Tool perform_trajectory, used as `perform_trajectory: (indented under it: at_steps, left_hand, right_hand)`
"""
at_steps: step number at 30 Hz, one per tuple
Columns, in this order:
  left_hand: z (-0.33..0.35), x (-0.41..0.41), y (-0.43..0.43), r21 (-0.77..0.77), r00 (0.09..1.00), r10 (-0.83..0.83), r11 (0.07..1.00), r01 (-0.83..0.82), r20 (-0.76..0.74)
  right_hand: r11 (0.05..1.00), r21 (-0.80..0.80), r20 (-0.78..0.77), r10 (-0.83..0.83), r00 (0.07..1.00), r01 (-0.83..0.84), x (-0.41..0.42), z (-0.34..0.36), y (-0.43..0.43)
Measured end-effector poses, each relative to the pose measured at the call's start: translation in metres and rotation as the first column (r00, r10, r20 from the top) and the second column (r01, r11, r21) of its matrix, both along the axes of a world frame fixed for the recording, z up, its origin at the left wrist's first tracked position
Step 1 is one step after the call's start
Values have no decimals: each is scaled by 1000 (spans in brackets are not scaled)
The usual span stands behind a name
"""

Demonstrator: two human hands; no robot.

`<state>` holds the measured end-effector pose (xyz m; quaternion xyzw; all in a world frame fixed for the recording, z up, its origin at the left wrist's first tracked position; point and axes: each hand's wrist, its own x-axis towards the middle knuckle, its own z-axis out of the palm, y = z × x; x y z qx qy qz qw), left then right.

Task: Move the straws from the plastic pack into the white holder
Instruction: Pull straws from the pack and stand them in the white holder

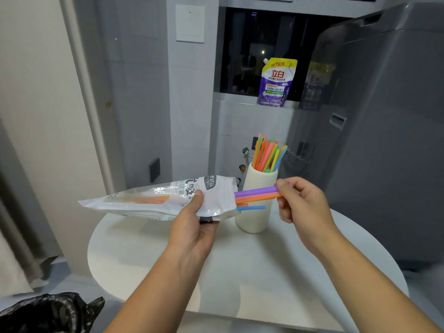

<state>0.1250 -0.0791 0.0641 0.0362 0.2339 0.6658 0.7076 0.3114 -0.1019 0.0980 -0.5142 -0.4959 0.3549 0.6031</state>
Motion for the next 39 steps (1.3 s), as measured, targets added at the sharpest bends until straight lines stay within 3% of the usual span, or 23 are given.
perform_trajectory:
  at_steps: [4,14,19,25,39]
  left_hand:
    - [2,1,-2,-8,1000,-9,1000,9,-6]
    - [7,1,-8,-13,1000,-16,1000,16,-14]
    - [7,2,-8,-13,999,-32,999,32,-41]
    - [8,8,-11,-26,999,-38,999,37,-39]
    - [5,7,-10,-35,1000,-21,999,21,-5]
  right_hand:
    - [997,2,-147,76,986,-76,-13,-9,-3]
    - [997,-54,-57,56,997,-59,-10,-4,3]
    - [999,-25,-273,15,962,-22,0,6,4]
    - [997,-77,-395,-41,918,12,-16,-4,3]
    - [996,-88,-222,-7,975,-13,-24,-2,4]
